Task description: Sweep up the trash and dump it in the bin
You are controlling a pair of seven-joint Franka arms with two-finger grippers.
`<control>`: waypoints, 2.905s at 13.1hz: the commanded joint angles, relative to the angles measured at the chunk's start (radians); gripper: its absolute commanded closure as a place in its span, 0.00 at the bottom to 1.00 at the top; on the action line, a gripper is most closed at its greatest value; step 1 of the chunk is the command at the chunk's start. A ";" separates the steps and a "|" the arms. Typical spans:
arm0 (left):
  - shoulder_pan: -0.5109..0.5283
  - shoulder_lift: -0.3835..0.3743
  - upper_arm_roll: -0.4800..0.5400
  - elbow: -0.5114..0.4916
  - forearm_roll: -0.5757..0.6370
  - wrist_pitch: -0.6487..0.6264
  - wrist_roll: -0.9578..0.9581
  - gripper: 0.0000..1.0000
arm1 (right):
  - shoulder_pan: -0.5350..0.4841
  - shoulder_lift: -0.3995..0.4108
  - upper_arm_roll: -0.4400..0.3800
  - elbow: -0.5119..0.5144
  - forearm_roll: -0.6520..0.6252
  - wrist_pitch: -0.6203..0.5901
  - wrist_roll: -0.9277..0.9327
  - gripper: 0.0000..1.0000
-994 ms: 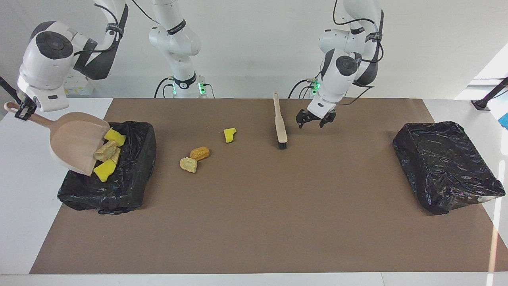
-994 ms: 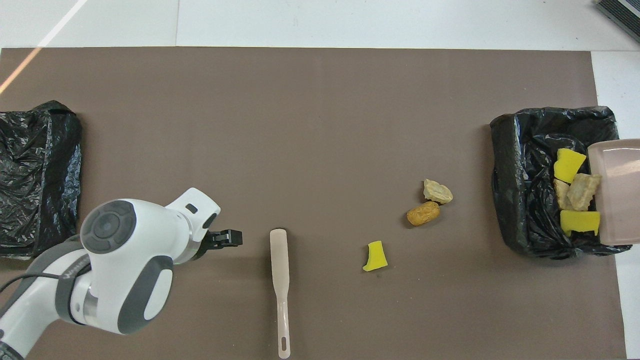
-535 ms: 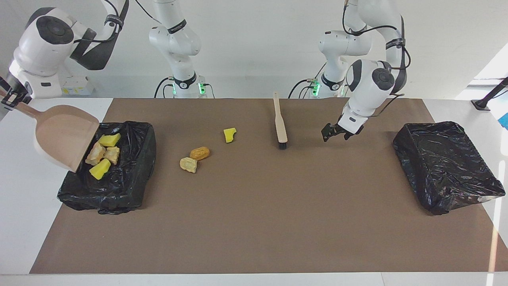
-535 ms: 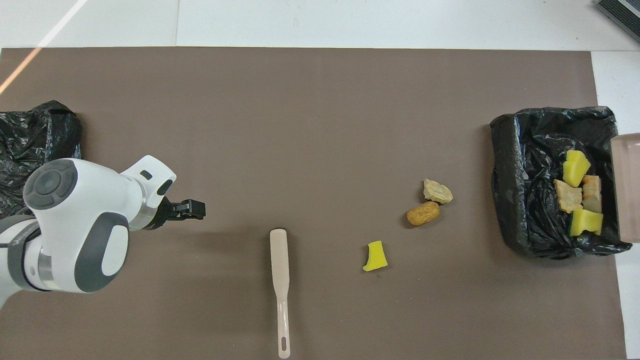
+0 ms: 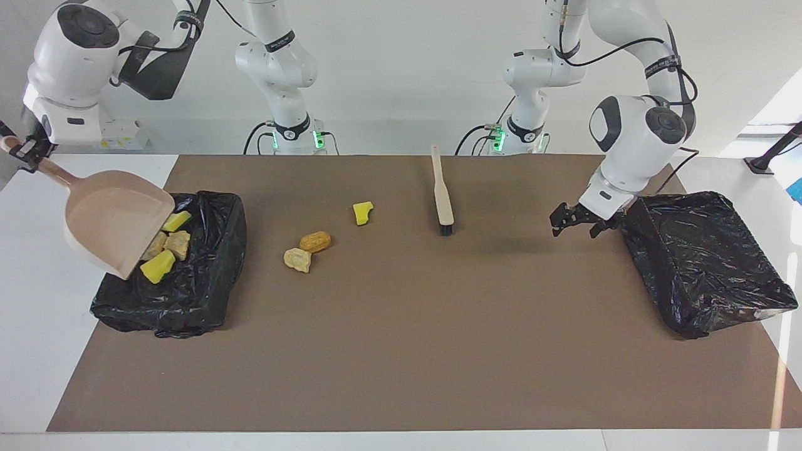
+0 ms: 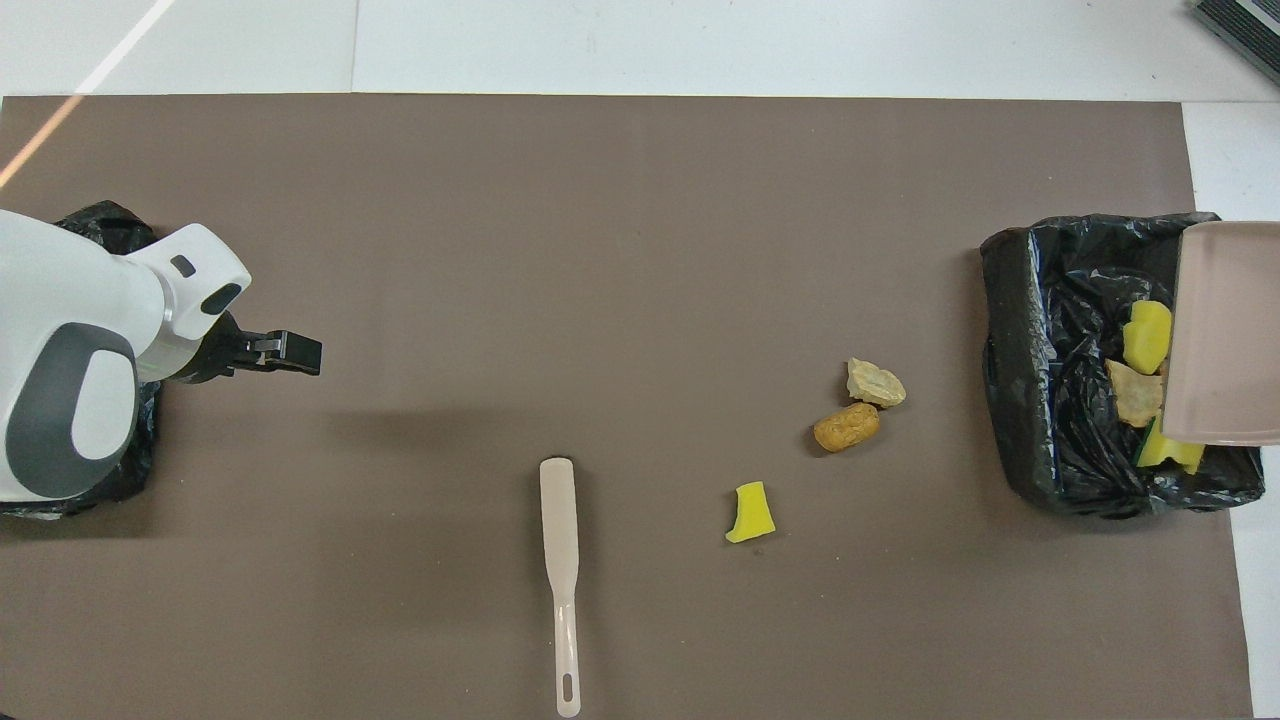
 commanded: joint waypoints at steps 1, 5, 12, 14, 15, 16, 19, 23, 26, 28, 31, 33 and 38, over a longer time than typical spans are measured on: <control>0.036 0.010 -0.010 0.134 0.020 -0.181 0.007 0.00 | 0.037 -0.006 0.059 0.001 0.076 -0.048 0.191 1.00; 0.036 -0.001 -0.007 0.317 0.055 -0.414 0.007 0.00 | 0.216 0.011 0.067 0.001 0.233 -0.189 0.614 1.00; 0.073 0.000 -0.004 0.395 0.055 -0.478 0.000 0.00 | 0.494 0.245 0.067 0.158 0.521 -0.188 1.443 1.00; 0.073 0.000 -0.004 0.395 0.055 -0.473 0.000 0.00 | 0.519 0.284 0.068 0.199 0.613 -0.171 1.540 1.00; 0.070 0.002 -0.004 0.395 0.055 -0.473 0.000 0.00 | 0.563 0.287 0.067 0.199 0.680 -0.159 1.629 1.00; 0.070 0.002 -0.005 0.395 0.055 -0.473 0.000 0.00 | 0.592 0.299 0.067 0.199 0.686 -0.157 1.687 1.00; 0.073 0.002 -0.005 0.395 0.055 -0.473 0.000 0.00 | 0.687 0.404 0.070 0.289 0.709 -0.136 1.821 1.00; 0.061 0.005 -0.004 0.397 0.057 -0.415 0.003 0.00 | 0.816 0.630 0.064 0.534 0.695 -0.133 2.024 1.00; 0.023 -0.030 -0.002 0.408 0.092 -0.372 0.007 0.00 | 0.884 0.752 0.057 0.668 0.690 -0.125 2.139 1.00; 0.004 -0.061 -0.004 0.406 0.118 -0.383 0.001 0.00 | 0.937 0.755 0.067 0.659 0.693 -0.126 2.172 1.00; 0.015 -0.063 -0.004 0.397 0.117 -0.383 0.012 0.00 | 0.973 0.742 0.068 0.610 0.721 -0.117 2.183 1.00; 0.015 -0.067 -0.004 0.394 0.115 -0.375 0.012 0.00 | 0.965 0.724 0.071 0.564 0.752 -0.114 2.162 1.00; 0.019 -0.067 -0.004 0.400 0.115 -0.395 0.001 0.00 | 0.936 0.715 0.071 0.531 0.785 -0.085 2.054 1.00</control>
